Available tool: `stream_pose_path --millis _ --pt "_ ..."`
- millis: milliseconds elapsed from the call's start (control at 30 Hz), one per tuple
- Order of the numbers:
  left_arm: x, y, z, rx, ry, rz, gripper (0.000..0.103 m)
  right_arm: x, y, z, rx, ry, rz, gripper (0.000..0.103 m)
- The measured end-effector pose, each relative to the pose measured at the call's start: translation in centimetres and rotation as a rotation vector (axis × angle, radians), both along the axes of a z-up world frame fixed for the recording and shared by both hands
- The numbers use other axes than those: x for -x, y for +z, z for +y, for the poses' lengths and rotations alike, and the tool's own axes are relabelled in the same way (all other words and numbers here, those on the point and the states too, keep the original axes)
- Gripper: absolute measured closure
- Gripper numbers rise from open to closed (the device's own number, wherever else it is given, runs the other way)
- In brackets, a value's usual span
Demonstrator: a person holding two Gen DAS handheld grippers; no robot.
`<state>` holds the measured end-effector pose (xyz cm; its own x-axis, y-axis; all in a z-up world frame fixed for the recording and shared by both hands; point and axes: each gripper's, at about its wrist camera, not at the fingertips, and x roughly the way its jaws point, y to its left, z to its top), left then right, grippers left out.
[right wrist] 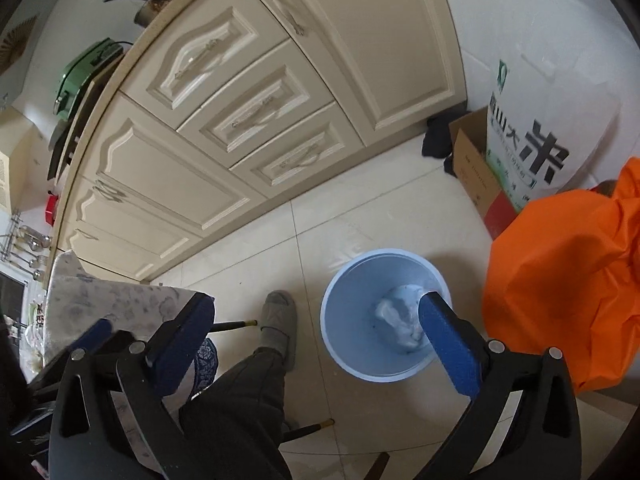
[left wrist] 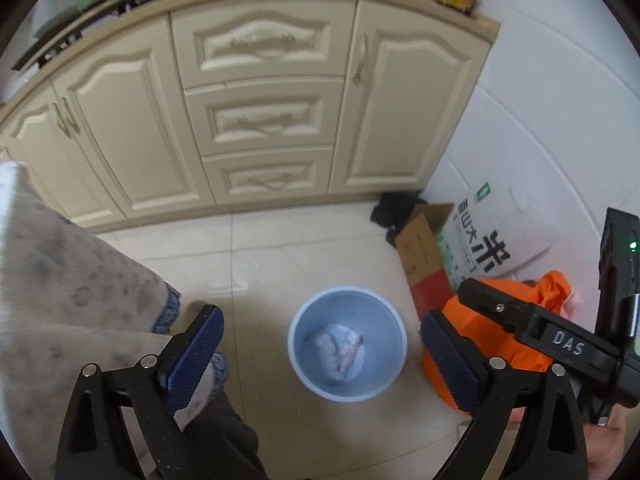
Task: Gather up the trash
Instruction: 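Carry the white bag and orange pack to the blue bin and release both, then bring both open tools back to the table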
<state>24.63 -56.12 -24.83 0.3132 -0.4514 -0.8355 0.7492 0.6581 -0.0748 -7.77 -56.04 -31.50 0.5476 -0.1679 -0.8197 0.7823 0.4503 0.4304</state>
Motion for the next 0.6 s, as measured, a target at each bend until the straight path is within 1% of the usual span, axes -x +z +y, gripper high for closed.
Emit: stream_pose_path --millis 33,67,200,233,267,300,333,467,600 --pt "0.7 0.6 1.0 0.014 0.004 -0.012 0.003 0.0 0.6 0.4 0.007 0.002 -0.014 0.0" --pt "2.7 1.8 4.1 0.031 0.007 -0.023 0.001 0.0 1.1 0.6 0.013 0.004 -0.023 0.0" --pt "4.9 5.9 9.0 0.108 0.028 -0.065 0.001 -0.9 4.7 2.9 0.07 0.031 -0.058 0.0" --pt "6.5 7.8 11.3 0.126 0.032 -0.075 0.001 -1.2 5.7 3.5 0.085 0.042 -0.07 0.0" --pt "6.8 8.6 12.2 0.145 0.037 -0.09 0.001 -1.5 6.6 4.0 0.099 0.053 -0.08 0.0" --pt "8.2 10.2 14.6 0.168 0.043 -0.105 0.001 -1.8 7.4 4.6 0.114 0.062 -0.088 0.0" --pt "8.6 10.9 15.6 0.184 0.05 -0.121 0.001 -2.2 8.5 5.4 0.137 0.074 -0.098 0.0" --pt "11.7 14.6 22.6 0.243 0.093 -0.177 0.001 -4.1 12.6 8.8 0.213 0.136 -0.138 0.0" --pt "14.0 17.0 28.4 0.298 0.146 -0.231 0.001 -6.1 16.2 12.5 0.279 0.202 -0.179 0.0"
